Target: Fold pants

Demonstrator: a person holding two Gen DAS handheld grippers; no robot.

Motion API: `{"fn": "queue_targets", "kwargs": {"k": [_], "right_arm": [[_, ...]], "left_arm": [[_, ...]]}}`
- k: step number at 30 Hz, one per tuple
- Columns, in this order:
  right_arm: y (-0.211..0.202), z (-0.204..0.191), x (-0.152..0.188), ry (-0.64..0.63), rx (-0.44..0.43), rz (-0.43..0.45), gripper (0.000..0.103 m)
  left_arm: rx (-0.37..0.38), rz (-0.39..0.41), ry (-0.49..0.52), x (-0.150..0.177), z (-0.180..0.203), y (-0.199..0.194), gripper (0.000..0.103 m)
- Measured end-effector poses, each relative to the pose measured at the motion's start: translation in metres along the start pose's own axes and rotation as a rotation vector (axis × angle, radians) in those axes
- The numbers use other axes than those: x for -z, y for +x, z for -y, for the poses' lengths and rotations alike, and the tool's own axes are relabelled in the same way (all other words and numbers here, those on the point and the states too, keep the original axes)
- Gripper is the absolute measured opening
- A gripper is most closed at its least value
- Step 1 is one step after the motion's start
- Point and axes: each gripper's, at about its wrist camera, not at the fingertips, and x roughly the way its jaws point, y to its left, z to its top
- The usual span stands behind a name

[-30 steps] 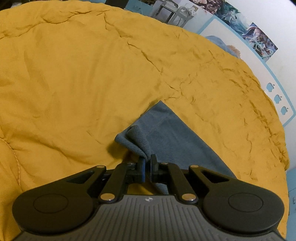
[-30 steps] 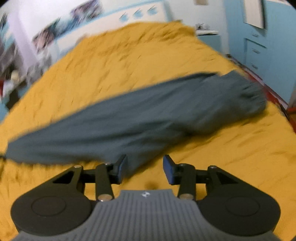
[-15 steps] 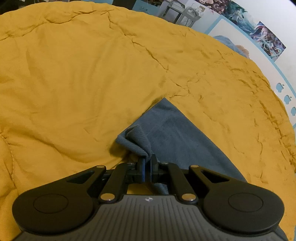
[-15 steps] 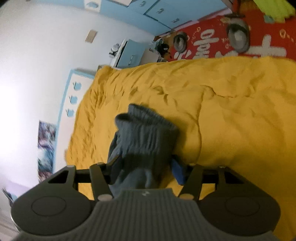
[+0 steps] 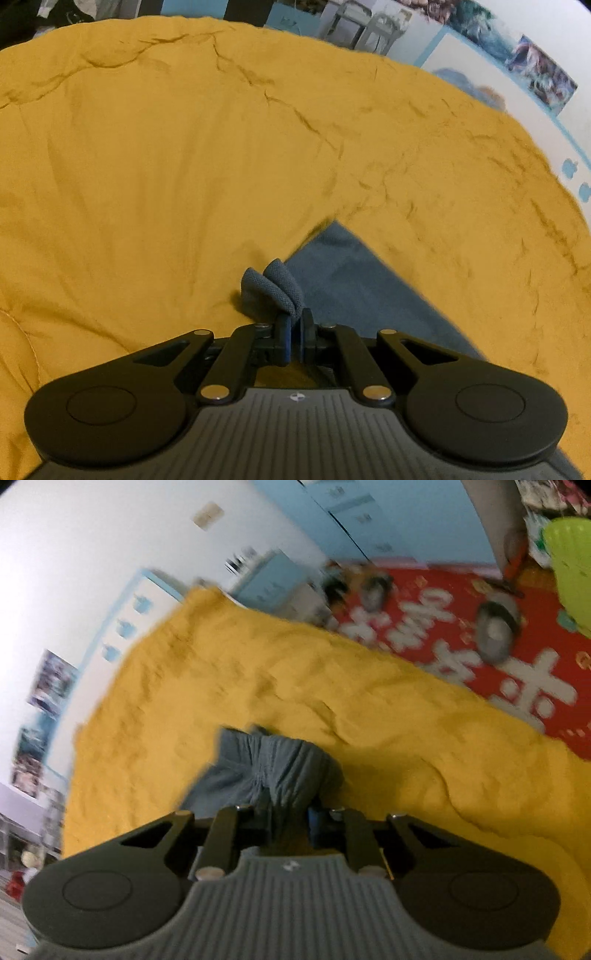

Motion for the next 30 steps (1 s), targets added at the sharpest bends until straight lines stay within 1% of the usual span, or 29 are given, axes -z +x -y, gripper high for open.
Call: {"fn": "queue_targets", "kwargs": {"k": [2,4,5,6,9,10,12,15,17,20,22,24,25,27,28,29,30], "right_arm": [[0.002,0.007,0.004,0.002,0.013,-0.011,0.012],[-0.004,0.013,0.008,0.013,-0.005,-0.011,0.017],[-0.009,0.014,0.011,0.005,0.003,-0.009,0.029],[-0.013,0.013,0.011,-0.002,0.011,-0.002,0.034],[-0.036,-0.002,0.02,-0.066,0.039,0.023,0.036],[-0.048,-0.012,0.027,-0.114,0.035,0.042,0.036],[-0.067,-0.039,0.046,-0.218,-0.006,0.036,0.036],[-0.078,-0.092,0.091,-0.408,-0.024,-0.029,0.036],[-0.078,-0.13,0.129,-0.537,-0.02,-0.078,0.036],[-0.072,-0.175,0.181,-0.668,-0.045,-0.112,0.04],[-0.063,-0.199,0.216,-0.758,-0.028,-0.117,0.041],[-0.052,-0.215,0.247,-0.828,0.009,-0.129,0.041],[-0.046,-0.22,0.261,-0.873,0.038,-0.135,0.04],[-0.039,-0.228,0.289,-1.002,0.112,-0.093,0.034],[-0.036,-0.23,0.299,-1.061,0.155,-0.06,0.025],[-0.035,-0.23,0.302,-1.082,0.183,-0.042,0.0],[-0.035,-0.227,0.301,-1.065,0.183,-0.049,0.0]], "left_arm": [[0.021,0.009,-0.021,0.002,-0.004,-0.002,0.004],[0.048,0.009,-0.027,0.002,-0.008,-0.005,0.004],[0.061,0.009,-0.024,0.001,-0.009,-0.006,0.004],[0.071,0.011,-0.024,0.0,-0.01,-0.009,0.004],[0.108,0.017,-0.048,-0.003,-0.011,-0.018,0.004],[0.112,0.017,-0.05,-0.003,-0.011,-0.02,0.004],[0.109,0.013,-0.049,-0.005,-0.01,-0.021,0.004],[0.109,0.009,-0.069,-0.004,-0.01,-0.02,0.004],[0.116,0.009,-0.078,-0.004,-0.01,-0.022,0.004],[0.116,0.004,-0.079,-0.004,-0.011,-0.022,0.004],[0.115,-0.004,-0.077,-0.005,-0.011,-0.022,0.004],[0.124,-0.007,-0.08,-0.007,-0.012,-0.023,0.004],[0.129,-0.008,-0.081,-0.008,-0.013,-0.023,0.004],[0.133,-0.014,-0.083,-0.009,-0.013,-0.023,0.004],[0.133,-0.016,-0.086,-0.009,-0.014,-0.024,0.004],[0.136,-0.016,-0.093,-0.01,-0.015,-0.025,0.004],[0.139,-0.016,-0.102,-0.01,-0.015,-0.026,0.004]]}}
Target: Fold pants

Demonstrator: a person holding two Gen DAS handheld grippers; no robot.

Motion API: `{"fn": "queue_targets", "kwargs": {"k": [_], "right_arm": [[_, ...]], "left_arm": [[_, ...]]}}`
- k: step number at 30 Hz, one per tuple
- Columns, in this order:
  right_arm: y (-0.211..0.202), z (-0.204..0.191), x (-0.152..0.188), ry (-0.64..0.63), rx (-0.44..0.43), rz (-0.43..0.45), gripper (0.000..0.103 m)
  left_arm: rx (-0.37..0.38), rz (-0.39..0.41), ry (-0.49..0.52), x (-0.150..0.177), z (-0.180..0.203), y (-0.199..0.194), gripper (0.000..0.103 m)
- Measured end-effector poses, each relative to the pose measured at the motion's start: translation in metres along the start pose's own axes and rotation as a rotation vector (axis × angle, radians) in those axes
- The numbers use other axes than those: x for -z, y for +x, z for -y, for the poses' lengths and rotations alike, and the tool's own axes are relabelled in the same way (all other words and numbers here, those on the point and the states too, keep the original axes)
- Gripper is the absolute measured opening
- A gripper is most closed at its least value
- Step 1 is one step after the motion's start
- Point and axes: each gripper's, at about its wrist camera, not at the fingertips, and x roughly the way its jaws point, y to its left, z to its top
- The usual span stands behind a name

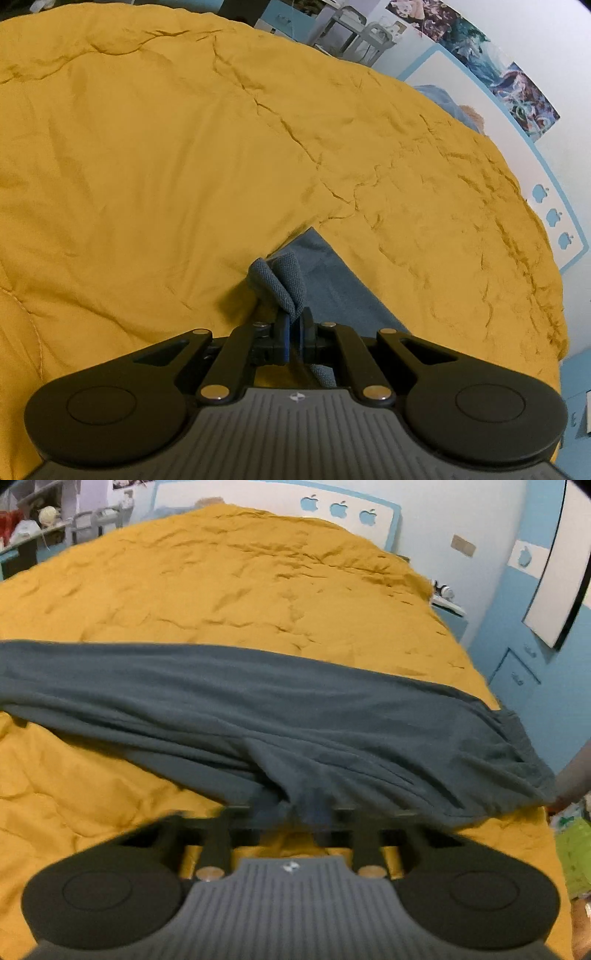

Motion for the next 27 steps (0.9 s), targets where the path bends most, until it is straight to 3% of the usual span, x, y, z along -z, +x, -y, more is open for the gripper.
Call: {"fn": "queue_targets", "kwargs": {"k": [7,11,15,18,20,21,23,27], "right_arm": [[-0.053,0.023,0.0,0.059,-0.026,0.062,0.0],[-0.077,0.024,0.008,0.051,-0.037,0.042,0.0],[-0.065,0.025,0.032,0.074,-0.08,-0.033,0.0],[-0.048,0.027,0.044,0.103,-0.117,-0.075,0.001],[-0.047,0.03,0.046,0.144,-0.151,-0.082,0.012],[-0.051,0.033,0.045,0.152,-0.156,-0.073,0.033],[-0.067,0.04,0.04,0.142,-0.163,-0.029,0.048],[-0.086,0.063,0.026,0.173,-0.155,0.009,0.051]], "left_arm": [[0.029,0.023,-0.023,-0.011,0.008,-0.025,0.004],[0.015,0.016,0.012,-0.01,0.003,-0.039,0.004],[-0.014,-0.019,-0.012,0.003,-0.014,-0.031,0.004],[-0.009,0.007,-0.014,0.012,-0.015,-0.033,0.004],[0.03,0.041,-0.018,0.013,-0.009,-0.043,0.004],[0.052,0.066,0.003,0.013,-0.001,-0.051,0.004],[0.082,0.117,0.084,0.015,0.025,-0.071,0.004],[0.136,0.204,0.261,0.033,0.093,-0.108,0.004]]}}
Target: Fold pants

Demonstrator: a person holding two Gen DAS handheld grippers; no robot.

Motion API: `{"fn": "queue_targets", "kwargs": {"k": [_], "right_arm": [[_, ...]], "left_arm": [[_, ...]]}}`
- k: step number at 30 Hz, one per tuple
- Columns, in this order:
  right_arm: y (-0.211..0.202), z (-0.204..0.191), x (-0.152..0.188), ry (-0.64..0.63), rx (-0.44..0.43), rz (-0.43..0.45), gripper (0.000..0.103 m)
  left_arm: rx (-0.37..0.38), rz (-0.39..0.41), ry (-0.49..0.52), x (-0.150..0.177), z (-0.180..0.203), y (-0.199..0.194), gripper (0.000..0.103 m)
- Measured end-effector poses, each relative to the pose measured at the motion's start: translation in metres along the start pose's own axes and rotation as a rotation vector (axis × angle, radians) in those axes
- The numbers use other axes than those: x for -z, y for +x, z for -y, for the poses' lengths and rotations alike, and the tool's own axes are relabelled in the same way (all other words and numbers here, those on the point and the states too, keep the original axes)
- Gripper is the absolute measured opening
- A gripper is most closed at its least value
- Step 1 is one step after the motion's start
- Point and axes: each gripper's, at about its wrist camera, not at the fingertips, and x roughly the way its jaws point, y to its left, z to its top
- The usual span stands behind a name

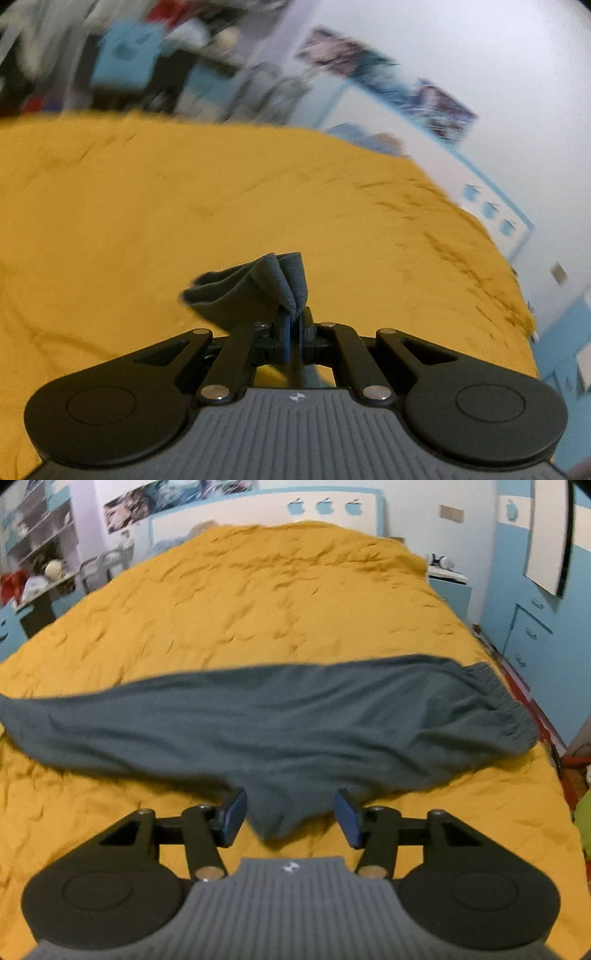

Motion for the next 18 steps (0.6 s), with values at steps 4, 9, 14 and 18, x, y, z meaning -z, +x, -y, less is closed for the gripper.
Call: {"fn": "queue_targets", "kwargs": {"k": [4,9,14,18], "right_arm": [[0.006,0.019,-0.015,0.075,-0.01,0.01,0.051],[0.016,0.024,-0.02,0.111,-0.058,0.02,0.051],[0.028,0.019,-0.017,0.15,-0.127,0.02,0.051],[0.037,0.008,-0.009,0.149,-0.173,-0.002,0.051]], "left_arm": [[0.061,0.032,0.22,0.013,0.089,-0.013,0.004],[0.121,0.035,0.508,0.068,0.182,-0.004,0.004],[0.197,-0.103,0.706,0.162,0.232,0.026,0.004],[0.235,-0.274,0.815,0.238,0.239,0.045,0.004]]}}
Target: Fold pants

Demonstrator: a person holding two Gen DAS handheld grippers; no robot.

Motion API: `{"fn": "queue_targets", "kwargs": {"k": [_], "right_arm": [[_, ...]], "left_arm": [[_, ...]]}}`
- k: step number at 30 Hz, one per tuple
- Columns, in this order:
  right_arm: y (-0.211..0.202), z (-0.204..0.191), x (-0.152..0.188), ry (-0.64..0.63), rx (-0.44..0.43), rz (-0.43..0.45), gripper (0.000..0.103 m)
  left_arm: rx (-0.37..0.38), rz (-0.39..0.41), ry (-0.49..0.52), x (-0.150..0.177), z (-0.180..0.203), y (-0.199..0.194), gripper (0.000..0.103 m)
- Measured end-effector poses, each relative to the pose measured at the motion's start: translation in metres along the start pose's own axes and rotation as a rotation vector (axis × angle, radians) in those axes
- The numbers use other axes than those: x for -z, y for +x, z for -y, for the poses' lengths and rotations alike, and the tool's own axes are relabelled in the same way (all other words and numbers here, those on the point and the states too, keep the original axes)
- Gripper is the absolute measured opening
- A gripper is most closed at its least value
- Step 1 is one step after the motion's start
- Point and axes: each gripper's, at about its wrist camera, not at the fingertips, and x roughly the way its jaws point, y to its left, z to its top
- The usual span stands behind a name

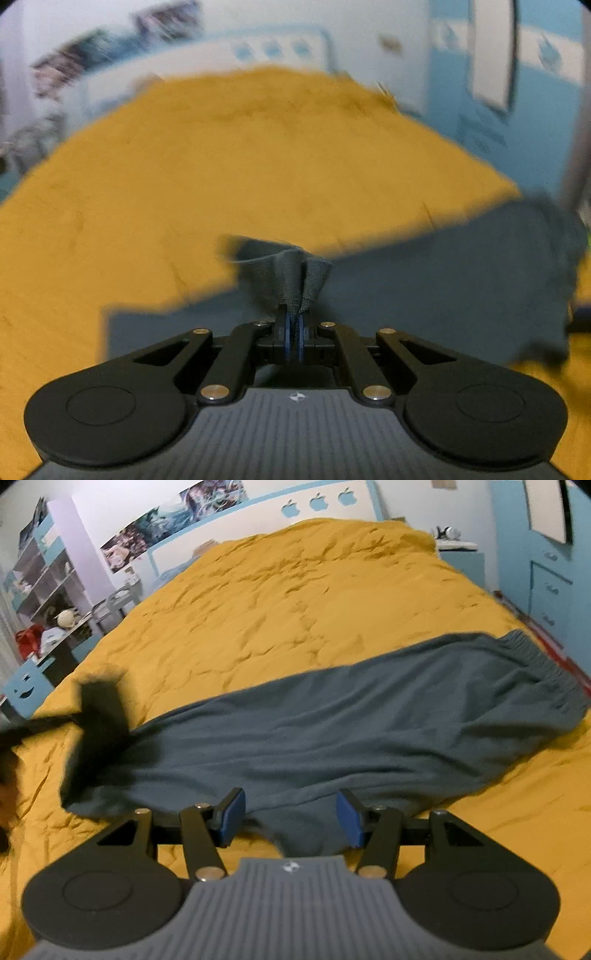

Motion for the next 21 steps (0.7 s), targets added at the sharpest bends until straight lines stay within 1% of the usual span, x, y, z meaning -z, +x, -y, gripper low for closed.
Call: {"fn": "queue_targets", "kwargs": {"k": [2,3,4,5,7,9,10,11,14,16,19,21], "right_arm": [[0.006,-0.004,0.005,-0.005,-0.014,-0.022,0.051],[0.009,-0.006,0.008,-0.007,-0.02,-0.034,0.051],[0.012,-0.008,0.01,-0.011,-0.028,-0.044,0.051],[0.014,-0.011,0.012,-0.016,-0.037,-0.051,0.051],[0.018,-0.016,0.014,-0.024,-0.054,-0.063,0.052],[0.023,-0.021,0.014,-0.023,-0.073,-0.073,0.052],[0.026,-0.023,0.013,-0.017,-0.086,-0.074,0.052],[0.029,-0.026,0.011,-0.008,-0.103,-0.073,0.052],[0.037,-0.035,0.001,0.028,-0.175,-0.068,0.052],[0.047,-0.041,-0.008,0.065,-0.244,-0.075,0.052],[0.073,-0.049,-0.023,0.137,-0.355,-0.122,0.052],[0.098,-0.054,-0.032,0.192,-0.403,-0.168,0.052]], "left_arm": [[0.021,-0.055,0.034,0.017,0.012,0.015,0.005],[0.033,-0.065,0.033,0.023,0.012,0.018,0.006],[0.06,-0.069,0.02,0.025,0.011,0.02,0.013],[0.096,-0.07,-0.001,0.026,0.008,0.021,0.026],[0.18,-0.077,-0.039,0.023,0.003,0.021,0.033],[0.264,-0.083,-0.057,0.017,-0.002,0.021,0.035],[0.309,-0.091,-0.062,0.017,-0.004,0.018,0.04],[0.344,-0.086,-0.074,0.014,-0.009,0.016,0.04],[0.398,-0.068,-0.131,0.012,-0.025,0.0,0.04],[0.378,-0.044,-0.161,0.007,-0.039,-0.009,0.04],[0.291,-0.024,-0.195,0.0,-0.068,-0.013,0.04],[0.229,-0.01,-0.225,0.001,-0.093,-0.018,0.04]]}}
